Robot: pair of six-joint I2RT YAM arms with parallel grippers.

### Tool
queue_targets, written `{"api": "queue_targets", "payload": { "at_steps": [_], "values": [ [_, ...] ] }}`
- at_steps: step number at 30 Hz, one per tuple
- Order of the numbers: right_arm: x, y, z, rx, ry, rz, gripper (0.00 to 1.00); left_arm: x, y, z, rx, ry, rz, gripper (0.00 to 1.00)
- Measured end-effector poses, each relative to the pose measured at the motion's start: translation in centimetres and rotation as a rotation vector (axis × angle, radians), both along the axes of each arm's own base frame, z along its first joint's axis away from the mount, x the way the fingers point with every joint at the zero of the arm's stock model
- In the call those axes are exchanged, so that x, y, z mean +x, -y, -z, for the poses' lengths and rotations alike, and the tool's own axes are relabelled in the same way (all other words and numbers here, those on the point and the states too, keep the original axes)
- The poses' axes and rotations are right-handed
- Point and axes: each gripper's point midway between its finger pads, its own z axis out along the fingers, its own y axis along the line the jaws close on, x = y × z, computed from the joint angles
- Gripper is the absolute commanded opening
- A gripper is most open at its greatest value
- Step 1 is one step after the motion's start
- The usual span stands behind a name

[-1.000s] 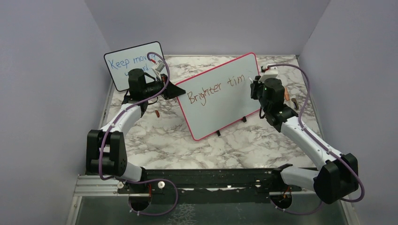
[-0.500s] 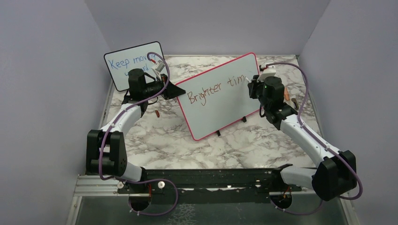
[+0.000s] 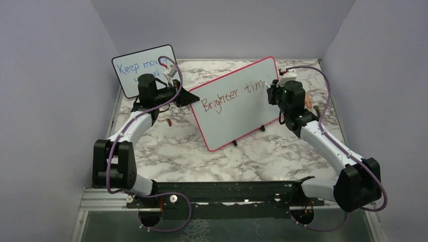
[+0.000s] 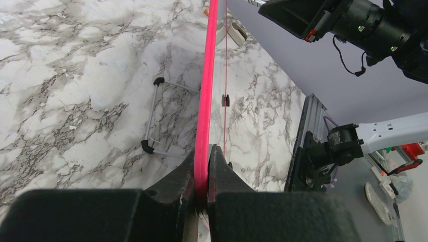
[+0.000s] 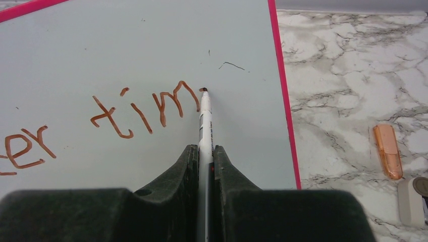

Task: Write a sentence on the whiteboard

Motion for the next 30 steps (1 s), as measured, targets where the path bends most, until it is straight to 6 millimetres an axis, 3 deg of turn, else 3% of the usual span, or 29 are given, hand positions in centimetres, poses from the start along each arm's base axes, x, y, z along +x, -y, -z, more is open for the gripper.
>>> {"api": "queue_targets", "payload": {
  "at_steps": [11,30],
  "values": [
    [0.6,0.7,-0.3,-0.002,0.011,0.02,0.01,0.0,0.0,0.0,0.001,0.001,0.001,0.0],
    [1.1,0.4,-0.9,-0.007,0.027,-0.006,0.01,0.0,0.0,0.0,0.002,0.0,0.0,0.0]
  ]
}}
